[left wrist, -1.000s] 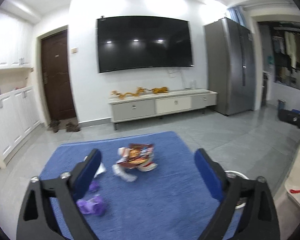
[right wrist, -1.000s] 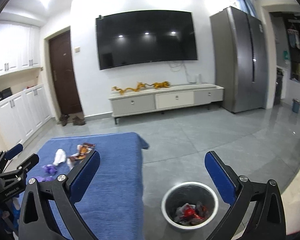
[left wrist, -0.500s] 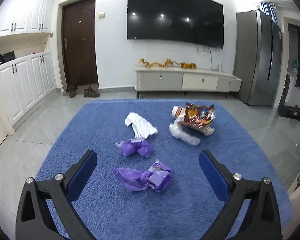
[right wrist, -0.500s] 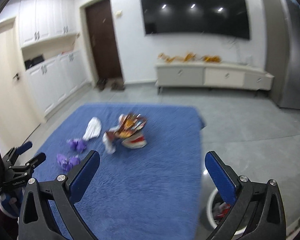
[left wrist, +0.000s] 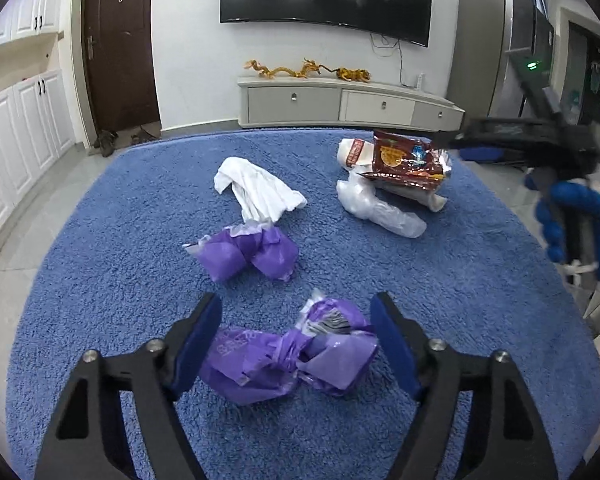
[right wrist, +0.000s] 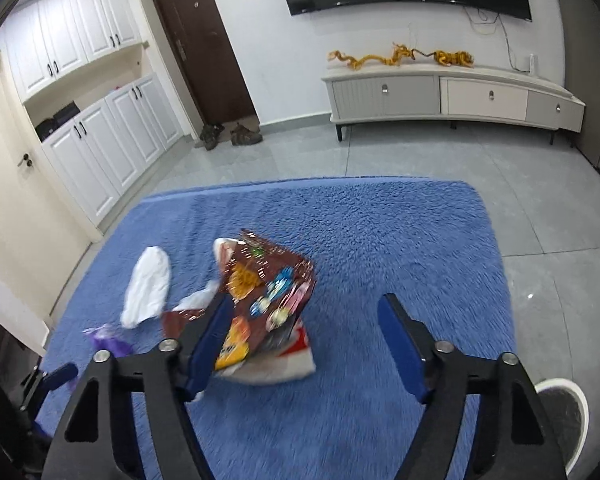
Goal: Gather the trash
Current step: 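Grasp the purple wrapper with the left tool while the right tool grasps the brown snack bag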
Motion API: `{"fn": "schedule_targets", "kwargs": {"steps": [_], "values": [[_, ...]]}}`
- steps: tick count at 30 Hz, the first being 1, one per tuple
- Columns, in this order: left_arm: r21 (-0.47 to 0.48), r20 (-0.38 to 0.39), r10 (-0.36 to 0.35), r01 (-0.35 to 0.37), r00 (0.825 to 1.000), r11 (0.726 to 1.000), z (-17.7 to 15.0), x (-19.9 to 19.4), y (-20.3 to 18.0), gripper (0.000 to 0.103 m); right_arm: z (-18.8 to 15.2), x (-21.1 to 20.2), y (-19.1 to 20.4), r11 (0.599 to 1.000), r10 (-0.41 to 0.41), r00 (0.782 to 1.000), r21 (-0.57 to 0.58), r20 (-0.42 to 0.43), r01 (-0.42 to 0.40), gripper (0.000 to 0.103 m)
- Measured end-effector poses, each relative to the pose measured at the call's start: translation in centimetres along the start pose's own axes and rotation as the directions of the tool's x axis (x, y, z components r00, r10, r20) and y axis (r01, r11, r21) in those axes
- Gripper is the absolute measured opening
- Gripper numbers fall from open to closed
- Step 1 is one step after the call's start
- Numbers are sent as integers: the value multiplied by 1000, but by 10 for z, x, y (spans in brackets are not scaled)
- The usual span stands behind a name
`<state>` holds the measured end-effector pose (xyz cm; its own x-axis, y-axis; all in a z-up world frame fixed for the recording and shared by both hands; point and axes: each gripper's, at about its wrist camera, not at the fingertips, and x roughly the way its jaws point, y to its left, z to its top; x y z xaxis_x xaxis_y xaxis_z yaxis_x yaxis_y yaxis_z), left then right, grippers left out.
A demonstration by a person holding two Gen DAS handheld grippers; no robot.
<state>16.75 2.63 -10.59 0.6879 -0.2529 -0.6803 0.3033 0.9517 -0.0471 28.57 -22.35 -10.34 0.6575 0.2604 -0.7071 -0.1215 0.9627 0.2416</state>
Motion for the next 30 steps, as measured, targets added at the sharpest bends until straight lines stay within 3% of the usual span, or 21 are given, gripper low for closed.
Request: {"fn": "schedule_targets", "kwargs": {"steps": [2, 4, 6, 9, 19, 30], "values": [[-2, -11, -21, 21, 1000, 1000, -1, 0, 0, 66, 3, 12, -1, 1000, 14, 1000, 4, -16, -14, 54], [0, -17, -43, 43, 999, 999, -2, -1, -2, 57, 3, 19, 1, 1000, 23, 999, -3, -24, -23, 29], [-1, -23, -61, 61, 998, 998, -2, -2, -4, 35, 4, 20, 4, 999, 30, 999, -22, -20, -30, 8], [7, -18, -54, 55, 998, 998, -3, -8, -11, 30, 3, 9, 11, 998, 46, 999, -48, 5, -45, 3], [-31, 55, -49, 50, 997, 998, 2, -65, -15, 27, 1, -77, 27, 991, 113, 986, -90, 121, -102, 3], [30, 116, -47, 44, 992, 999, 21, -111, -61, 27, -27, -190, -14, 995, 84, 966, -72, 243, -69, 3]]}}
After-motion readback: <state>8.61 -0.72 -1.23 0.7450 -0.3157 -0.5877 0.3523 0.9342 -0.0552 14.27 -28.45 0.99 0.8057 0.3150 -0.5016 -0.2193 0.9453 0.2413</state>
